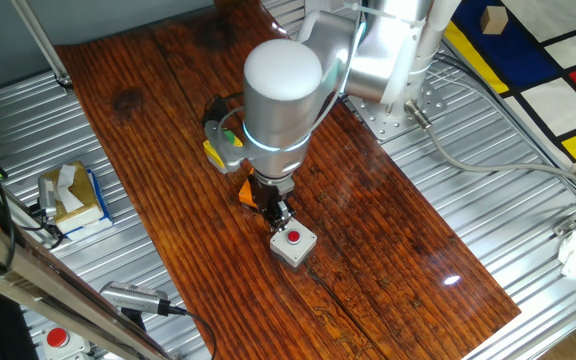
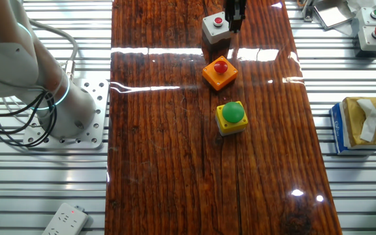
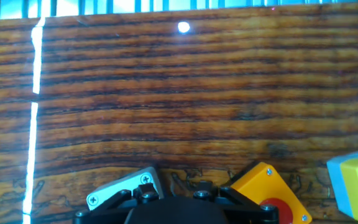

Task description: Press three buttons from left to right in sequence

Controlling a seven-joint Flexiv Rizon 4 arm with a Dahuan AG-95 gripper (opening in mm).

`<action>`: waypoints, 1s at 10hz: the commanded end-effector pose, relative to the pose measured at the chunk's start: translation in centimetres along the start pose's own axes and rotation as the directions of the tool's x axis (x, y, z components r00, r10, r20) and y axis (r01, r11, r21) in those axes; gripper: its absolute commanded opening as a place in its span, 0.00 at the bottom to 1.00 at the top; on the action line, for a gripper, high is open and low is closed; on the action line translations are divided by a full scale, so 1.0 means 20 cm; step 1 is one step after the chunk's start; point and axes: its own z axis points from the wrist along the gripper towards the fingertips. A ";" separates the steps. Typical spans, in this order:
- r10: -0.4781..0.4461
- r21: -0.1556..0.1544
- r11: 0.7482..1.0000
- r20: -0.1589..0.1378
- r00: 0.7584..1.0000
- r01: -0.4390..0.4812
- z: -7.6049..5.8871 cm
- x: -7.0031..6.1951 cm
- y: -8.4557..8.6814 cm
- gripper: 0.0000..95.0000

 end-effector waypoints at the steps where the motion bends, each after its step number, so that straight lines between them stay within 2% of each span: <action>1: -0.025 -0.012 1.000 0.000 1.000 0.025 0.00 0.00 0.01 0.40; 3: -0.024 -0.010 1.000 0.003 1.000 0.024 0.00 0.00 0.01 0.40; 4: -0.031 -0.013 0.999 0.015 0.999 0.031 0.00 0.00 0.01 0.60; 6: -0.034 -0.027 0.999 0.023 0.999 0.035 0.00 0.00 0.01 0.60; 7: -0.036 -0.034 0.999 0.024 0.999 0.036 0.00 0.00 0.01 0.80; 9: -0.043 -0.040 0.998 0.029 0.999 0.044 0.00 0.00 0.01 0.80; 10: -0.043 -0.055 0.997 0.034 0.998 0.045 0.00 0.00 0.01 0.80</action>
